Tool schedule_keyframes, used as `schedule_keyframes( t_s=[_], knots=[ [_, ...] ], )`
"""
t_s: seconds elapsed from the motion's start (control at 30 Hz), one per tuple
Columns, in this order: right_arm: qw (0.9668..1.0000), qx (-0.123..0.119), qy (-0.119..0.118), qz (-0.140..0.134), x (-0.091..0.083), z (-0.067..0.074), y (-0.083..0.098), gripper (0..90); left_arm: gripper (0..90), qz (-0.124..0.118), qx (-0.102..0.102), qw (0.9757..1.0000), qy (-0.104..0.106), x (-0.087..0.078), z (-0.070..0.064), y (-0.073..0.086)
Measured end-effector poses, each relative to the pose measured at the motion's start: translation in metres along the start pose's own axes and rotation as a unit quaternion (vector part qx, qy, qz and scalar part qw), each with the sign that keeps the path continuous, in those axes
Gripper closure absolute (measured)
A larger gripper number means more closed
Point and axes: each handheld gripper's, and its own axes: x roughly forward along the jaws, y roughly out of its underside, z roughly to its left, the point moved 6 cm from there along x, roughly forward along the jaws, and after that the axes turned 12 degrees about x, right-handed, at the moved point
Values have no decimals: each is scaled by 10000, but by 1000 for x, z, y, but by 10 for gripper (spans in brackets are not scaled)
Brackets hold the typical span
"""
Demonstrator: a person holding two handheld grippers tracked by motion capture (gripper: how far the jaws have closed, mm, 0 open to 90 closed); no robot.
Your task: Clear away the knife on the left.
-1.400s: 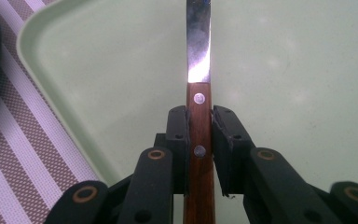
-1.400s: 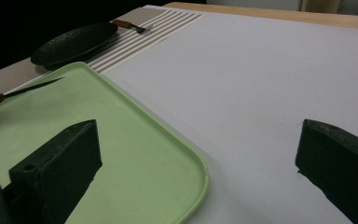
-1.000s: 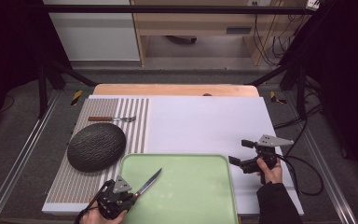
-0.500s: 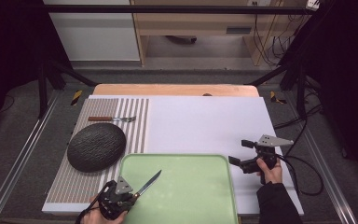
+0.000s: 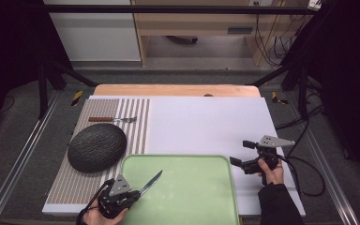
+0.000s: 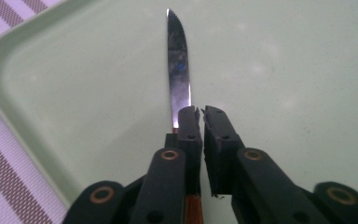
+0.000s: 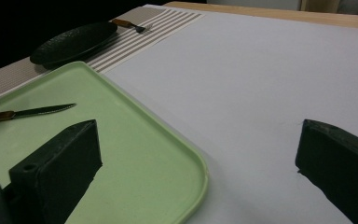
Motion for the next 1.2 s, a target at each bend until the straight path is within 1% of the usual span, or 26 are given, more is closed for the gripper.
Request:
schedule_keyframes(
  t_s=[0.03,0.1,0.23,0.33,0.43,0.7,0.97,1.2],
  knots=[
    [10000,-1,-3,1,0,0,0,3,889,-40,34,10000,19,0,0,-1],
    [10000,-1,-4,6,0,0,0,3,897,-86,93,9999,37,1,0,-2],
    [10000,-5,-6,6,0,0,0,3,898,-46,231,9997,99,6,-3,-2],
    [10000,-8,-2,4,0,0,0,3,898,20,305,9995,106,10,-4,-2],
    [10000,1,1,8,0,0,0,3,898,31,320,9994,117,12,-3,-2],
    [10000,-5,0,13,0,0,0,2,898,101,403,9991,54,15,-3,0],
    [10000,-3,-1,9,0,0,0,2,898,118,412,9991,19,15,-2,1],
    [10000,0,-2,4,0,0,0,3,898,172,364,9992,-51,14,1,3]
  ],
)
